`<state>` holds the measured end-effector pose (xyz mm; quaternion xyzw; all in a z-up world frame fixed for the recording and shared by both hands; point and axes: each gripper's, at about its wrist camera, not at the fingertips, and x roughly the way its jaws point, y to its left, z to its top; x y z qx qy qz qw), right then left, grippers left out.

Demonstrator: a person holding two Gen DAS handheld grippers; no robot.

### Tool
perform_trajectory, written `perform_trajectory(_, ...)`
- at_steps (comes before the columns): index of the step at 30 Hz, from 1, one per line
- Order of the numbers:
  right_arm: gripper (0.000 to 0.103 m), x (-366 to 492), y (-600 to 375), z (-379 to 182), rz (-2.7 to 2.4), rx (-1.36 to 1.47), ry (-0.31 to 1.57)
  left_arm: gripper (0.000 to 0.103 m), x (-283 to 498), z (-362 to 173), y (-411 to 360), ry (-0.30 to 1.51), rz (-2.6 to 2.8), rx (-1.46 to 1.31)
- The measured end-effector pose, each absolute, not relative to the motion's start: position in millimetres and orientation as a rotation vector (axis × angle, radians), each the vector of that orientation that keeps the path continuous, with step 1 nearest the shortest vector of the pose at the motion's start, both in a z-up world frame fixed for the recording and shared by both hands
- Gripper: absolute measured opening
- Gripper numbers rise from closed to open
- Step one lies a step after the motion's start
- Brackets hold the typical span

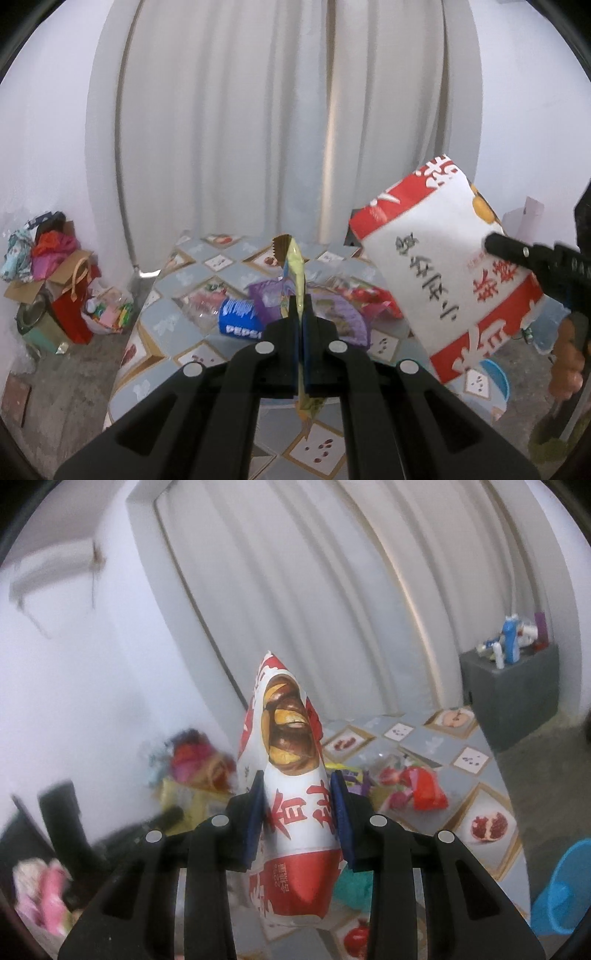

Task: Collect trash
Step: 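Lift the chestnut bag with the right gripper while the left gripper lifts the yellow chip bag, then carry both bags over the blue wastebasket and open both grippers to drop them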

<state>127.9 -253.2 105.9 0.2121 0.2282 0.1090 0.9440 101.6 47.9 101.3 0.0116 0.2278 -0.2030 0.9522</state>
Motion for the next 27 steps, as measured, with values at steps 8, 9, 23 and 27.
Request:
perform_trajectory(8,0.033,118,-308,125,0.363,0.747,0.397,0.001,87,124,41,0.415,-0.448,0.016)
perform_trajectory(9,0.033,112,-317,122,0.398,0.801,0.374,0.001,85,126,40,0.415,-0.449,0.016)
perform_trajectory(23,0.032,14,-413,23,0.665,1.405,0.143,0.001,44,151,-10,0.416,-0.691,-0.052)
perform_trajectory(27,0.033,-21,-428,10,0.673,1.46,0.011,0.001,41,155,-47,0.452,-0.826,-0.057)
